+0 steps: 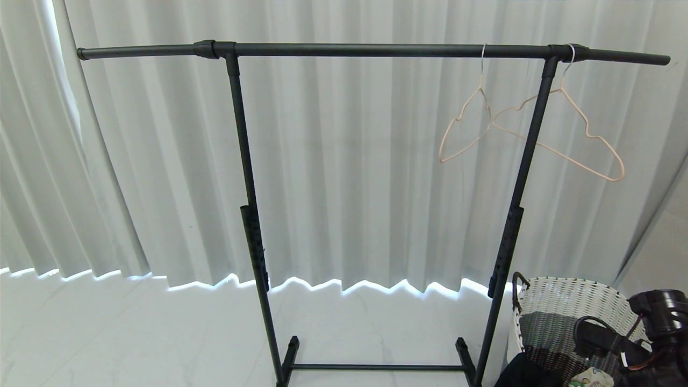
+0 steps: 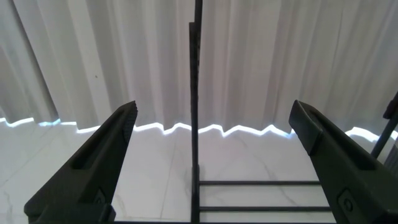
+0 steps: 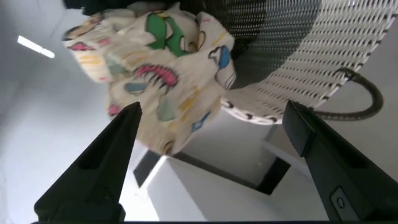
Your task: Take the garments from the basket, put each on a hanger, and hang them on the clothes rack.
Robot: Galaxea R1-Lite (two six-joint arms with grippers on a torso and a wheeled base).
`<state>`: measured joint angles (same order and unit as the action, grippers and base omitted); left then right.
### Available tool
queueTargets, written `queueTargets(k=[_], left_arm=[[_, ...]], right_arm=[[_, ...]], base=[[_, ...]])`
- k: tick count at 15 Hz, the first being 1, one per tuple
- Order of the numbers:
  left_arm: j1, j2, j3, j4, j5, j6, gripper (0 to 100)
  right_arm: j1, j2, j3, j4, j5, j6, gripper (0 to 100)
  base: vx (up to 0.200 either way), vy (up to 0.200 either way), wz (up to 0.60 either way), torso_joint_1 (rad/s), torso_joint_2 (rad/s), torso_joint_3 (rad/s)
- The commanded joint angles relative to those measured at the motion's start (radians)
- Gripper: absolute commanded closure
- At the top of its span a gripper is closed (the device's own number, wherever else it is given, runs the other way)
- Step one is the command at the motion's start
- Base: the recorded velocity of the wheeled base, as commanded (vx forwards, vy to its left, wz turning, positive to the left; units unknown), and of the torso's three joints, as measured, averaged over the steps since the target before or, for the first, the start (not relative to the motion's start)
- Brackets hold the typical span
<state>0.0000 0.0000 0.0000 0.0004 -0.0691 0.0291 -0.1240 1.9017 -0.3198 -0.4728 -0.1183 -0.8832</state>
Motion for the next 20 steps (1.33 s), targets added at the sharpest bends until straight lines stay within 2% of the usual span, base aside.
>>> queueTargets(k=[1,6,12,13,20], left_arm=[[0.000,0.000,0.000,0.000,0.000,0.000,0],[0.000,0.000,0.000,0.000,0.000,0.000,0],[0.000,0.000,0.000,0.001,0.000,0.002,0],[0.000,0.000,0.000,0.000,0.000,0.002,0],[0.000,0.000,0.000,0.000,0.000,-0.002,0]], right_arm=[[-0.009,0.046,-0.025,-0.004,0.000,-0.013,0],[-0.014,0.137,-0.120,-0.035,0.002,-0.014,0],[-0.022,0.171,-0.117,-0.073,0.006,-0.014,0],[-0.022,0.171,-0.116,-0.073,0.008,-0.014,100],[-0.022,0.155,-0.105,-0.073,0.009,-0.011,100]], base=[[0.000,0.000,0.00,0.000,0.00,0.000],[0.000,0.000,0.00,0.000,0.00,0.000],[0.000,0.000,0.00,0.000,0.00,0.000],[0.000,0.000,0.00,0.000,0.00,0.000],[0.000,0.000,0.00,0.000,0.00,0.000]])
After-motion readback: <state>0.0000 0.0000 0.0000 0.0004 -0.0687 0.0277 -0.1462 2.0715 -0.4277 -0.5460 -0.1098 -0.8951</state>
